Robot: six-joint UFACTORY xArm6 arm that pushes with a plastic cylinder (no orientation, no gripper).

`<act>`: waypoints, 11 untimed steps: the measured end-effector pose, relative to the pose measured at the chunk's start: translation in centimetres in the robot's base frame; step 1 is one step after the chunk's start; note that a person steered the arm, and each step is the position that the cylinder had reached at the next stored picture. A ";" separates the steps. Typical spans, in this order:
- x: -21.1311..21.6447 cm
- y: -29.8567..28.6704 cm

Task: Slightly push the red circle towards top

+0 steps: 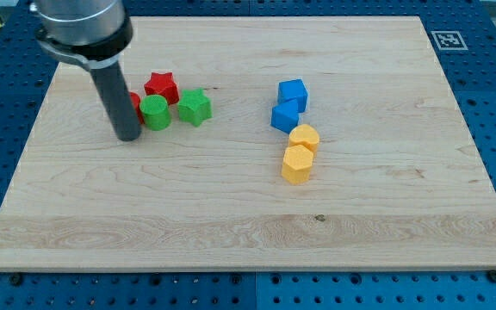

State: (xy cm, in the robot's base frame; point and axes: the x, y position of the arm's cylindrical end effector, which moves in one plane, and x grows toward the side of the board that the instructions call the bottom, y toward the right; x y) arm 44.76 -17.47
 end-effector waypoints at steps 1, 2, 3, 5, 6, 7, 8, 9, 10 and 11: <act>-1.7 -0.2; -3.4 1.0; -3.4 1.1; -3.4 1.1; -3.4 1.1; -3.8 1.1; -4.1 1.1; -4.1 1.1; -4.6 1.1; -5.4 1.1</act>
State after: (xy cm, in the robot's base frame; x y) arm 39.40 -16.40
